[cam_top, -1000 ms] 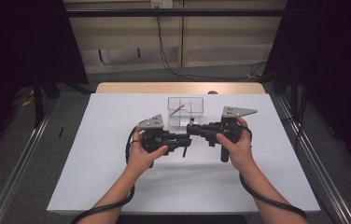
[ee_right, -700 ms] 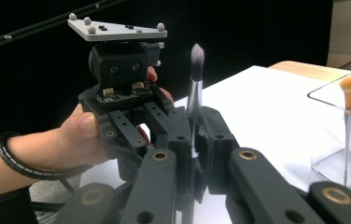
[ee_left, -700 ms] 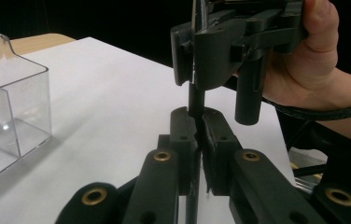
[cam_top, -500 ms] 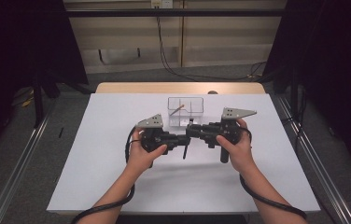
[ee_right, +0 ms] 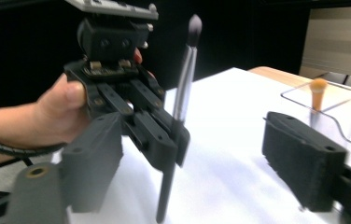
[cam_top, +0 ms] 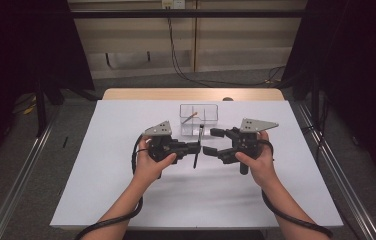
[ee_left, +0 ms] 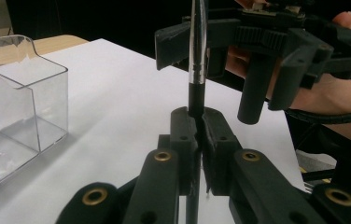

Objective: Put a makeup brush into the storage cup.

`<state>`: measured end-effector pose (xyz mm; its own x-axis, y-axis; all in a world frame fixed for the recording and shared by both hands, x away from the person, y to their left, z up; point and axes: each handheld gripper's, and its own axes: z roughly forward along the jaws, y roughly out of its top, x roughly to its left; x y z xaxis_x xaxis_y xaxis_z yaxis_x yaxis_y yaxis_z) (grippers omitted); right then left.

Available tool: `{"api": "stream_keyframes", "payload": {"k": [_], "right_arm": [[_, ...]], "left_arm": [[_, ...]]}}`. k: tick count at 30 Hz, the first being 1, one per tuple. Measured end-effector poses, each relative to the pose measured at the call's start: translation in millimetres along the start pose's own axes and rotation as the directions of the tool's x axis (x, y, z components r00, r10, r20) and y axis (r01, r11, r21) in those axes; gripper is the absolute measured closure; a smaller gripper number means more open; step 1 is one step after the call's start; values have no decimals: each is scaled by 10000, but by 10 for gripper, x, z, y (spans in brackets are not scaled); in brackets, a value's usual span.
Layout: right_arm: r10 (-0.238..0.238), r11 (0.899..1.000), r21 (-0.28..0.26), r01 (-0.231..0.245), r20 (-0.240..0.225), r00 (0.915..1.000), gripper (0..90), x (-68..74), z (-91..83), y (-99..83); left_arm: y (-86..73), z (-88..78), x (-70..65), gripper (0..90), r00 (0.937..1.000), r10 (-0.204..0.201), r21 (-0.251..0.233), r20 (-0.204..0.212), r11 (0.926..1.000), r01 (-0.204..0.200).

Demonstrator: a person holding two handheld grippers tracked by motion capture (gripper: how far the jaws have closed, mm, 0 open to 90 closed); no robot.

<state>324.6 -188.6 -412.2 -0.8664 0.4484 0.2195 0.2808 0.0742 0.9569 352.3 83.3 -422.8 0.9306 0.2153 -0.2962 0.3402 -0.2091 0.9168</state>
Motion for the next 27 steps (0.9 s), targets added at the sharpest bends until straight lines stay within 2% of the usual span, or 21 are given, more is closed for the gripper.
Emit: {"api": "stream_keyframes", "payload": {"k": [8, 10, 27], "right_arm": [[-453, 9987, 241, 442, 459, 9979, 89, -1, -78, -60], [-535, 9982, 297, 522, 448, 9976, 69, -4, -100, -74], [-732, 9954, 680, 678, 810, 9940, 65, -29, -324, -240]], "left_arm": [[13, -13, 8, 839, 10000, 6, 14, -99, 10000, -6], [14, -13, 12, 839, 9999, -1, 8, -132, 10000, 1], [30, -74, 51, 839, 9989, 55, -132, -468, 9999, -61]]}}
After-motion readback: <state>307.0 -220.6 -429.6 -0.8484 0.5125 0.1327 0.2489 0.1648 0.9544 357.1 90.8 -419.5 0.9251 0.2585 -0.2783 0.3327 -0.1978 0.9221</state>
